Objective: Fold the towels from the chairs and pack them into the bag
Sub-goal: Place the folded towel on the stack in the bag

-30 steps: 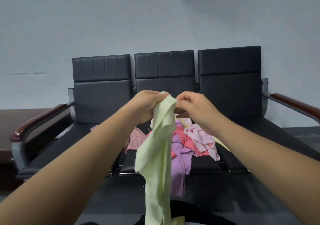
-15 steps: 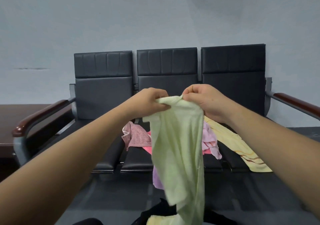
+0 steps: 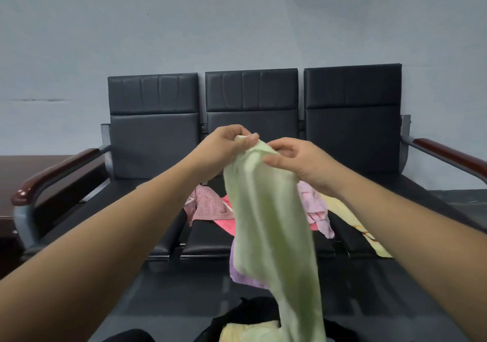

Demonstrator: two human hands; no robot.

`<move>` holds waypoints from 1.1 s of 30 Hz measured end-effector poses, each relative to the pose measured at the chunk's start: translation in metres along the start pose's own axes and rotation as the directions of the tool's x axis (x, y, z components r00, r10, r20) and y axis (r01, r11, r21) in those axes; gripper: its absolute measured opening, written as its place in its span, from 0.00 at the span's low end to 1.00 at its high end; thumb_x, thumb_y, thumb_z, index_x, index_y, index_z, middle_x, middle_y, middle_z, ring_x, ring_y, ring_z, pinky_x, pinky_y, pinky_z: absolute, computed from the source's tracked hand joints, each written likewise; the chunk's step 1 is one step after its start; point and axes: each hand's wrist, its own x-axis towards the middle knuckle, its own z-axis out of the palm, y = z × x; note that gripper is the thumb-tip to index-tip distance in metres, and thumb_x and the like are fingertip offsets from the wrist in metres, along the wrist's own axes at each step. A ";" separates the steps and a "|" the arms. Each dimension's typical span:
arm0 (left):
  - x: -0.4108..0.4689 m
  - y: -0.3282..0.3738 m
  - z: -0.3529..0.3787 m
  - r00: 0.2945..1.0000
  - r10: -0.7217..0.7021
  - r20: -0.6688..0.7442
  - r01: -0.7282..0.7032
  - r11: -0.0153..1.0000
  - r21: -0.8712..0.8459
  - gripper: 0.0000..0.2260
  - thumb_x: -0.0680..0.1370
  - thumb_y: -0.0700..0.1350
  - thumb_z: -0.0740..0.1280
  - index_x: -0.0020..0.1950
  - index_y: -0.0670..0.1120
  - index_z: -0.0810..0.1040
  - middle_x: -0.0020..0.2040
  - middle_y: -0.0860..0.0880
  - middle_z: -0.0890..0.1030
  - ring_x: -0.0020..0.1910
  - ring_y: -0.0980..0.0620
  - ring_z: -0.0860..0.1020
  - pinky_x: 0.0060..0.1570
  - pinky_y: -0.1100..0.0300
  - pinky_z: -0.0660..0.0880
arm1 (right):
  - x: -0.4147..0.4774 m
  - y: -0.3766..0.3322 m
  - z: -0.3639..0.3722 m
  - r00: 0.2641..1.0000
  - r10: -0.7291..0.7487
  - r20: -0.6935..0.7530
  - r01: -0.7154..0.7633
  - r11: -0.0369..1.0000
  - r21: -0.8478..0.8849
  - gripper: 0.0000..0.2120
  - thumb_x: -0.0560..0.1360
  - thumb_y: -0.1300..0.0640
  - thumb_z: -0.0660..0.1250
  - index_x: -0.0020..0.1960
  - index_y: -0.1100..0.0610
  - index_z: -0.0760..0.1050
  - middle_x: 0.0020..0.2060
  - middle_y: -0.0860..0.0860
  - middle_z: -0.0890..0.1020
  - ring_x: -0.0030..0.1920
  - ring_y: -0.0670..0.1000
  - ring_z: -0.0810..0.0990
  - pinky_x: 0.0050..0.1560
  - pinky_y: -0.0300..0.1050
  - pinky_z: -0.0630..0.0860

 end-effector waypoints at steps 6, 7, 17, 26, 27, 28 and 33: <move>0.002 -0.007 0.003 0.995 -0.034 0.092 0.028 0.998 0.060 0.23 0.67 0.64 0.75 0.48 0.47 0.78 0.41 0.48 0.82 0.40 0.49 0.78 0.41 0.54 0.72 | 0.013 -0.005 0.013 0.987 -0.060 -0.147 0.057 0.998 -0.027 0.07 0.80 0.57 0.72 0.47 0.62 0.81 0.22 0.42 0.72 0.22 0.41 0.66 0.25 0.34 0.63; 0.000 -0.009 -0.002 0.985 -0.055 0.162 0.045 0.997 0.070 0.20 0.70 0.60 0.76 0.50 0.45 0.79 0.43 0.49 0.83 0.41 0.51 0.79 0.40 0.56 0.74 | 0.014 -0.005 0.010 0.985 -0.033 -0.169 0.038 0.999 0.024 0.09 0.80 0.56 0.71 0.46 0.62 0.82 0.21 0.42 0.70 0.23 0.42 0.64 0.24 0.35 0.62; -0.020 -0.044 -0.034 0.917 -0.303 0.258 0.180 0.894 0.410 0.11 0.80 0.48 0.70 0.46 0.40 0.81 0.32 0.54 0.80 0.28 0.59 0.76 0.36 0.64 0.71 | 0.014 0.028 -0.030 0.960 -0.017 -0.278 -0.031 0.986 -0.166 0.06 0.80 0.58 0.70 0.49 0.58 0.85 0.36 0.50 0.83 0.25 0.41 0.73 0.29 0.34 0.70; -0.008 -0.055 -0.029 0.952 -0.229 0.205 0.042 0.758 0.651 0.13 0.77 0.54 0.73 0.52 0.45 0.81 0.46 0.45 0.83 0.43 0.50 0.79 0.47 0.53 0.75 | 0.032 0.034 -0.046 0.808 0.151 -0.570 -0.153 0.987 0.045 0.11 0.84 0.53 0.64 0.52 0.59 0.80 0.38 0.53 0.80 0.32 0.48 0.73 0.32 0.43 0.72; -0.008 -0.055 -0.027 0.932 -0.284 0.225 0.036 0.690 0.723 0.14 0.78 0.55 0.72 0.52 0.44 0.82 0.46 0.45 0.83 0.44 0.49 0.79 0.48 0.53 0.75 | 0.033 0.033 -0.050 0.778 0.158 -0.608 -0.169 0.985 0.039 0.11 0.84 0.52 0.63 0.52 0.58 0.80 0.41 0.54 0.81 0.35 0.48 0.75 0.36 0.45 0.75; -0.007 -0.057 -0.028 0.918 -0.327 0.226 0.038 0.638 0.770 0.15 0.79 0.55 0.70 0.53 0.44 0.82 0.47 0.45 0.83 0.45 0.48 0.79 0.50 0.53 0.75 | 0.034 0.034 -0.055 0.749 0.159 -0.643 -0.179 0.983 0.034 0.11 0.84 0.52 0.63 0.51 0.58 0.80 0.43 0.54 0.82 0.36 0.49 0.76 0.40 0.48 0.78; -0.007 -0.063 -0.038 0.937 -0.321 0.136 0.104 0.629 0.770 0.08 0.82 0.51 0.66 0.50 0.48 0.83 0.45 0.46 0.84 0.45 0.46 0.82 0.48 0.55 0.77 | 0.030 0.041 -0.070 0.688 0.132 -0.714 -0.218 0.976 -0.030 0.10 0.83 0.53 0.66 0.52 0.59 0.80 0.46 0.54 0.83 0.46 0.54 0.81 0.51 0.54 0.81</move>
